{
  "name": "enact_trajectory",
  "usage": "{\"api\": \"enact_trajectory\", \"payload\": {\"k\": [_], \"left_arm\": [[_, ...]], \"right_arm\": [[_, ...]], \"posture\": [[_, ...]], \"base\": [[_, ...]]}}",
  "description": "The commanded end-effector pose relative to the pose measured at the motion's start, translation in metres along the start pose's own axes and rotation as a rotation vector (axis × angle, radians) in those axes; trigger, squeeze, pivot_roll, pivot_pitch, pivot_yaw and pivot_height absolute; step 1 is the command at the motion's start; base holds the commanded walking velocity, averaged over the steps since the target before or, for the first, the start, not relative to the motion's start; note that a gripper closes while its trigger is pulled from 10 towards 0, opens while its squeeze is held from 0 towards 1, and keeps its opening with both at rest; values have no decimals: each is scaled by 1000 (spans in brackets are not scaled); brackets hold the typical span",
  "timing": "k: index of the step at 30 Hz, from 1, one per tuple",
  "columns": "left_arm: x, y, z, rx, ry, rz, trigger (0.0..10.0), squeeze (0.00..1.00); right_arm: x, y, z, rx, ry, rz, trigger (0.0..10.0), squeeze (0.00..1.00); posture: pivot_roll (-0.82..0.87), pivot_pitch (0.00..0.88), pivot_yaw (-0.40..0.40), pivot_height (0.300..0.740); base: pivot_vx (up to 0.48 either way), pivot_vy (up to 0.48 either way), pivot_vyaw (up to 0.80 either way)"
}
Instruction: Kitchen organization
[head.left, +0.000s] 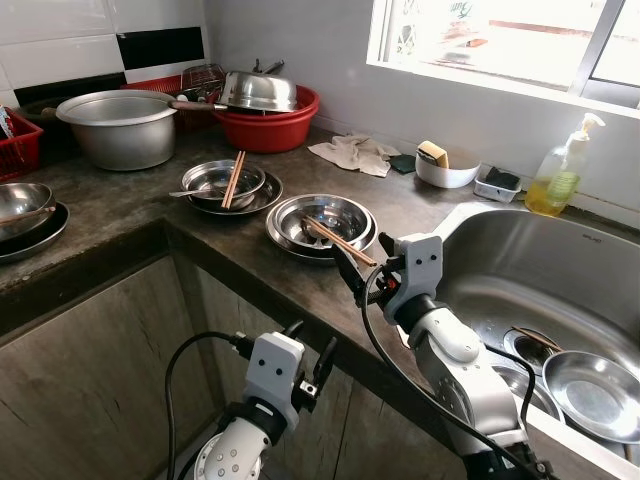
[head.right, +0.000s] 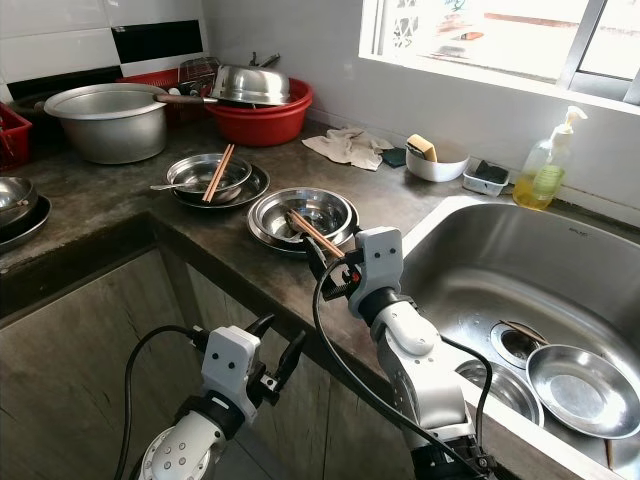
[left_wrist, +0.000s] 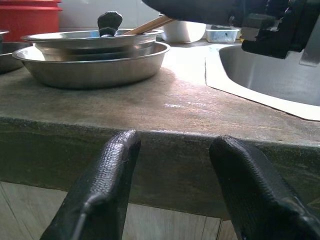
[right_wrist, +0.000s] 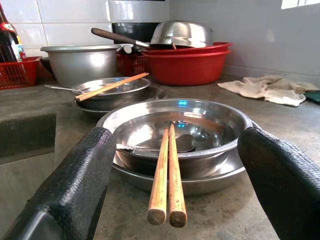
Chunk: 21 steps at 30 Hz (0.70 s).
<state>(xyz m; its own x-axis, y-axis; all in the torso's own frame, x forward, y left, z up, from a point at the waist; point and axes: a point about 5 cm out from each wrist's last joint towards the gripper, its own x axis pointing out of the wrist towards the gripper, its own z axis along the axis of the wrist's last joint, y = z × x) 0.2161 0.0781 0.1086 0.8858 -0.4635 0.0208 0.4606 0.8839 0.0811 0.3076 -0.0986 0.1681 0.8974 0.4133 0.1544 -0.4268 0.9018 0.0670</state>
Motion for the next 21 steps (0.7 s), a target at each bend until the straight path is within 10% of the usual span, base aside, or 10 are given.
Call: {"api": "enact_trajectory", "payload": {"k": [1,6,7,8,9,21], "left_arm": [[1,-2,7,6,-38,-11,10000,0],[1,-2,7,6,-38,-11,10000,0],[1,-2,7,6,-38,-10,10000,0],[1,-2,7,6,-38,-10,10000,0],[1,-2,7,6,-38,-9,10000,0],[1,-2,7,7,-38,-3,10000,0]], "right_arm": [[2,-3,3,-4,-19,-13,10000,0],[4,-4,2,-4,-18,-14,8588,0],[5,-4,2,-5,-18,-12,3412,0],[5,-4,2,-5,-18,-12,3412,0],[6,-4,2,-3,-18,-12,0,0],[9,-5,4,1,-30,-19,0,0]], "posture": [[16,0,-72,740],[16,0,-71,740],[16,0,-71,740],[16,0,-71,740],[17,0,-74,740],[16,0,-75,740]], "base": [[0,0,0],[0,0,0],[0,0,0],[0,0,0],[0,0,0],[0,0,0]]}}
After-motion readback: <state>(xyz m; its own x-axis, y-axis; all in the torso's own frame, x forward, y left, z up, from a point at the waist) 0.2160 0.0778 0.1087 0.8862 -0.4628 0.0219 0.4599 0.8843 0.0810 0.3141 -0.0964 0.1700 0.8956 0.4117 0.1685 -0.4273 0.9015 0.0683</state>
